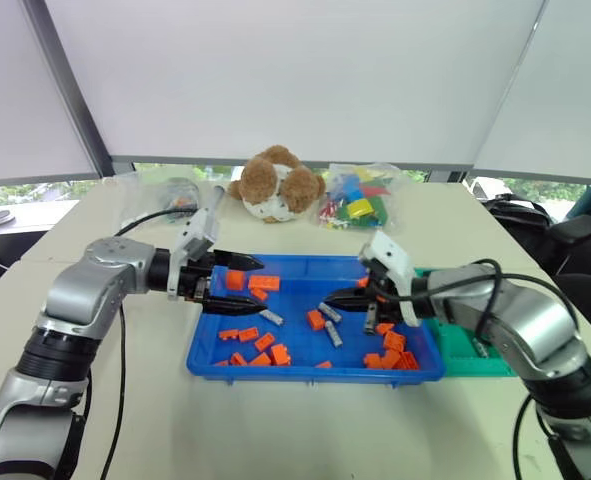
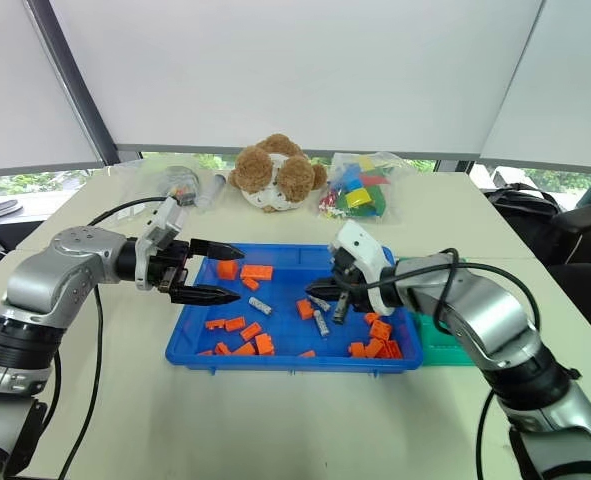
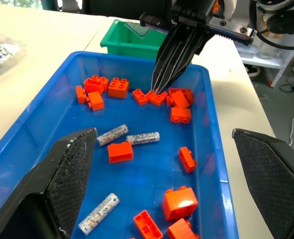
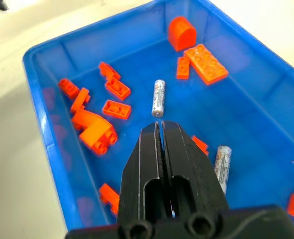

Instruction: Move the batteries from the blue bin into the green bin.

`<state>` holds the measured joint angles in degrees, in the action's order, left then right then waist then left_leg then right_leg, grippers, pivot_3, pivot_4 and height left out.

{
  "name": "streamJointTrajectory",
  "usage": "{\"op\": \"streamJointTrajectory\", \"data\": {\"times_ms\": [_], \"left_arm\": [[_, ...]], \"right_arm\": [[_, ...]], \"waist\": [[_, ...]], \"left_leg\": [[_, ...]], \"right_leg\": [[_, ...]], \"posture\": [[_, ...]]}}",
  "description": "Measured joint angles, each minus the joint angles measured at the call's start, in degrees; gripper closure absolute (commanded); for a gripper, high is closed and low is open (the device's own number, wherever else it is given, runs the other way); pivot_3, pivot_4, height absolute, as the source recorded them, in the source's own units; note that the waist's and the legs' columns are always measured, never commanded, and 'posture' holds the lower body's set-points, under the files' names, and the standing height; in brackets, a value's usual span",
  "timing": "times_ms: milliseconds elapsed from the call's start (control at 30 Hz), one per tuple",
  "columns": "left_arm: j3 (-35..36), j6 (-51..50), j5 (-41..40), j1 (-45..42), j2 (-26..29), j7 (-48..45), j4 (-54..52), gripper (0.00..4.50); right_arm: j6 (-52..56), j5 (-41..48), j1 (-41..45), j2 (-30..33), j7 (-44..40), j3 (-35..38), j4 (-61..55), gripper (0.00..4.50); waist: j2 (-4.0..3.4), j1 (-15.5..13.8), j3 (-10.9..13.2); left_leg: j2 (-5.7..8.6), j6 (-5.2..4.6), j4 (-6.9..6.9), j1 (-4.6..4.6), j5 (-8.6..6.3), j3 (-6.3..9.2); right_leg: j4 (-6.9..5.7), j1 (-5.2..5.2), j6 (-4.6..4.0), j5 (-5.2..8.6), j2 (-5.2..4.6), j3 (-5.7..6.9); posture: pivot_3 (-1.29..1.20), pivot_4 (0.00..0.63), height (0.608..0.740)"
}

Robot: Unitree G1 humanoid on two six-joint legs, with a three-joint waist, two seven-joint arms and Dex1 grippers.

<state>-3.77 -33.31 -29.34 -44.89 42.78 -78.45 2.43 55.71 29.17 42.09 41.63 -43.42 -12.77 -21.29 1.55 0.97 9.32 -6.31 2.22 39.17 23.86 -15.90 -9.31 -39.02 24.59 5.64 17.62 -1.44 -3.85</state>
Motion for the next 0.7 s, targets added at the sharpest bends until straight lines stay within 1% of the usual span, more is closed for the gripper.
{"op": "streamJointTrajectory", "data": {"times_ms": [33, 67, 100, 133, 200, 233, 333, 500, 700], "left_arm": [[0.0, 0.2, 0.1, -0.3, -0.1, 0.1, 0.2, 0.00], [0.1, 0.3, 0.1, -0.6, -0.3, 0.3, 0.5, 0.00], [0.1, 0.5, 0.1, -0.8, -0.4, 0.4, 0.9, 0.00], [0.1, 0.6, 0.3, -0.9, -0.4, 0.4, 1.3, 0.00], [0.0, 1.3, 0.7, -1.2, -0.8, 0.6, 1.8, 0.00], [-0.1, 1.5, 1.2, -1.5, -0.8, 0.6, 1.9, 0.00], [-0.2, 2.8, 2.5, -2.5, -0.9, 0.7, 2.8, 0.00], [-0.2, 3.1, 3.3, -2.7, -1.3, 1.1, 3.4, 0.00], [-0.8, 3.3, 3.9, -2.7, -1.7, 1.4, 3.1, 0.00]], "right_arm": [[0.8, -0.6, 0.8, -1.5, 0.8, -0.7, 1.0, 3.08], [1.4, -1.1, 1.7, -3.1, 1.5, -1.7, 2.1, 2.67], [2.0, -1.6, 2.4, -4.7, 2.2, -2.6, 3.4, 2.03], [2.7, -2.4, 3.4, -6.9, 3.1, -3.6, 5.2, 1.60], [3.5, -4.0, 5.2, -11.7, 4.7, -6.4, 9.0, 0.46], [3.6, -4.9, 6.1, -13.8, 5.3, -7.7, 11.0, 0.04], [2.9, -8.4, 8.7, -19.1, 6.7, -11.6, 17.9, 0.04], [-1.1, -14.6, 11.1, -24.4, 9.7, -13.7, 29.2, 0.04], [-5.2, -20.1, 11.4, -27.8, 10.1, -15.4, 37.8, 0.04]], "waist": [[0.00, 0.0, 0.0], [0.00, 0.0, 0.0], [0.00, 0.0, 0.0], [0.00, 0.1, 0.0], [0.00, 0.2, 0.0], [0.00, 0.2, 0.0], [0.00, 0.2, 0.0], [0.00, 0.0, 0.0], [0.00, 0.4, 0.0]], "left_leg": [[0.00, 0.00, 0.00, 0.00, 0.00, 0.00], [0.00, 0.01, -0.01, 0.00, 0.00, 0.00], [0.00, 0.01, 0.00, 0.00, 0.00, 0.00], [0.00, 0.01, 0.00, 0.00, 0.01, -0.02], [-0.01, 0.03, 0.00, 0.02, 0.02, -0.02], [-0.01, 0.03, 0.00, 0.03, 0.02, -0.03], [0.00, 0.03, 0.01, 0.10, 0.02, -0.04], [0.00, 0.04, 0.05, 0.19, 0.03, -0.03], [-0.01, 0.06, 0.02, 0.21, 0.04, -0.03]], "right_leg": [[-0.02, 0.01, 0.00, 0.00, 0.00, 0.00], [-0.03, 0.01, 0.00, 0.00, 0.00, 0.00], [-0.04, 0.01, 0.00, 0.00, 0.00, 0.00], [-0.05, 0.02, 0.00, 0.00, 0.00, 0.00], [-0.08, 0.05, 0.00, 0.00, 0.01, 0.00], [-0.10, 0.07, 0.00, 0.00, 0.00, 0.01], [-0.10, 0.12, 0.01, 0.00, -0.01, 0.01], [-0.10, 0.16, 0.01, -0.01, -0.03, 0.05], [-0.14, 0.22, 0.01, -0.01, -0.02, 0.06]], "posture": [[0.00, 0.150, 0.733], [0.00, 0.150, 0.733], [0.00, 0.150, 0.733], [0.00, 0.150, 0.733], [0.00, 0.150, 0.733], [0.00, 0.150, 0.733], [0.00, 0.150, 0.733], [0.00, 0.150, 0.733], [0.00, 0.150, 0.733]]}}
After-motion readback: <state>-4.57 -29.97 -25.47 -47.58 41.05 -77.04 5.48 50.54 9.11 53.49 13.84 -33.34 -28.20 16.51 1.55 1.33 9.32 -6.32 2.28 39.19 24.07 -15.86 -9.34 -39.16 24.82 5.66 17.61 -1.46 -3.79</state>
